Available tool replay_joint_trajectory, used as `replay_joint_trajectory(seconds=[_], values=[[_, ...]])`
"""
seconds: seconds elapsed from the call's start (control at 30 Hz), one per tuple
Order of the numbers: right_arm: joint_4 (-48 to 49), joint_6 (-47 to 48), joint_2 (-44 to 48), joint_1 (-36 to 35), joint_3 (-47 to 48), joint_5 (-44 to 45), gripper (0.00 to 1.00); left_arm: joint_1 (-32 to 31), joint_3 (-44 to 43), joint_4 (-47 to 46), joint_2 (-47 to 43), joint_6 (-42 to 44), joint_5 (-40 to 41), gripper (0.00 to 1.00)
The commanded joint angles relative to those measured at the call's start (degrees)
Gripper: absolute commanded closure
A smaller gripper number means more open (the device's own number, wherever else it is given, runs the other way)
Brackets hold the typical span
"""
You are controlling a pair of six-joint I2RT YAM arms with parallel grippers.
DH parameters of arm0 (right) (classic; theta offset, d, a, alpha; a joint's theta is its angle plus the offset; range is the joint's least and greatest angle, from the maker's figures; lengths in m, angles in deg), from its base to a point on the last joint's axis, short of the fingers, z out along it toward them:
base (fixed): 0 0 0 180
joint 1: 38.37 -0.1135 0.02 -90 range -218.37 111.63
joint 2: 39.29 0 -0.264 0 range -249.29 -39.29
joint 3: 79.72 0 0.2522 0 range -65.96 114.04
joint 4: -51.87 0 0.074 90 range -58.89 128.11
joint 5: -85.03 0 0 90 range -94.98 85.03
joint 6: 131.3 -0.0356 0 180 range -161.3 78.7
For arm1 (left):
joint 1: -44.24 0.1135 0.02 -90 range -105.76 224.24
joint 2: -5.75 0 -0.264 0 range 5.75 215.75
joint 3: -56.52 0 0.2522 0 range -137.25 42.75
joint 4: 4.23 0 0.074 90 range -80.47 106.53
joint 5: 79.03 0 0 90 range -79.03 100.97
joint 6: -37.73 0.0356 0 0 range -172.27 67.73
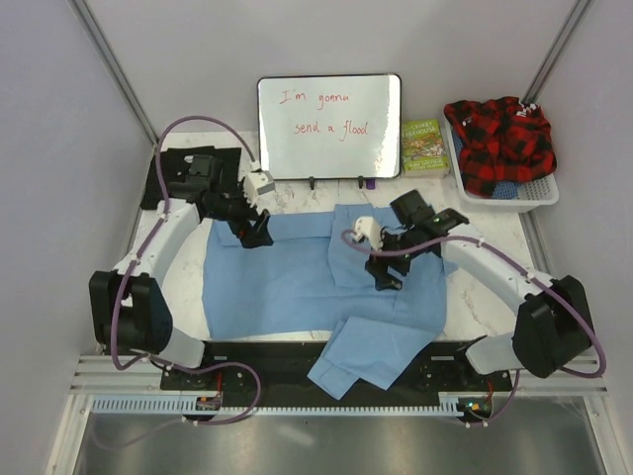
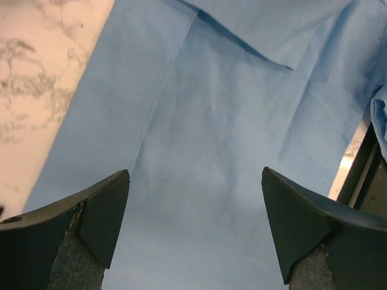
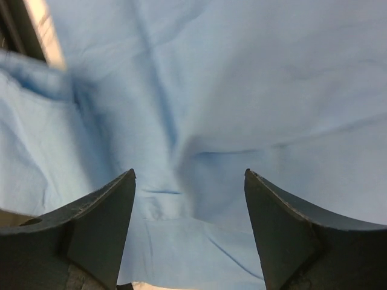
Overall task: Fold and stack the long sleeve shirts
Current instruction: Fold the shirt
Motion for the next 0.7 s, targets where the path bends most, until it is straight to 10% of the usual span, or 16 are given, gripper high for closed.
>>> replay_joint_trajectory(seconds=[0.0,0.33,0.67], values=[[0.47,-8.46,-2.88,12.97,10.08,-12.93,0.20,-7.60,-6.31,-11.72,6.95,-4.26,2.14,0.05],[21.54,-38.07,-18.44,21.34,13.78,-12.00,0.31,-17.38,-36.91,-16.65,38.59,-14.37,4.34,0.14],[29.20,-44.77,-37.95,20.72,27.40,-8.90,0.36,-16.16,-27.26,-20.26,30.79,-16.23,5.83,0.12]])
